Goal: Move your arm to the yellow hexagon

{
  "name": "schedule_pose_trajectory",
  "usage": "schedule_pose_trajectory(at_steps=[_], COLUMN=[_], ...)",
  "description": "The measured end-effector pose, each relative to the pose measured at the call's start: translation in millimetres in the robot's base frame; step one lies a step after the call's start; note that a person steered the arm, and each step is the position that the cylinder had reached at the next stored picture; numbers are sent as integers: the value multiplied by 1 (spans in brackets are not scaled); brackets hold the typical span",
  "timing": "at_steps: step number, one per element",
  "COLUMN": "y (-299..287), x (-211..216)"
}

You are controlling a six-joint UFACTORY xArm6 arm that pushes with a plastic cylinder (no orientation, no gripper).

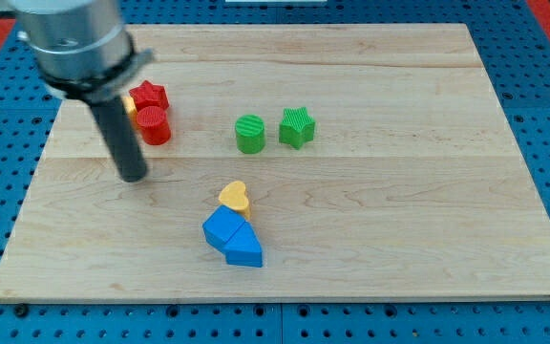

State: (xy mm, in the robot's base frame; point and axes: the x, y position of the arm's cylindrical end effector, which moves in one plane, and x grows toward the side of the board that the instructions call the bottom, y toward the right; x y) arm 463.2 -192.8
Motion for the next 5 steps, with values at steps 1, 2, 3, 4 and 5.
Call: schedule_pose_trajectory(at_steps=[1,2,3,4,5], y=[-57,-93,-83,-51,-17], x=[-28,-66,-100,-120,-118])
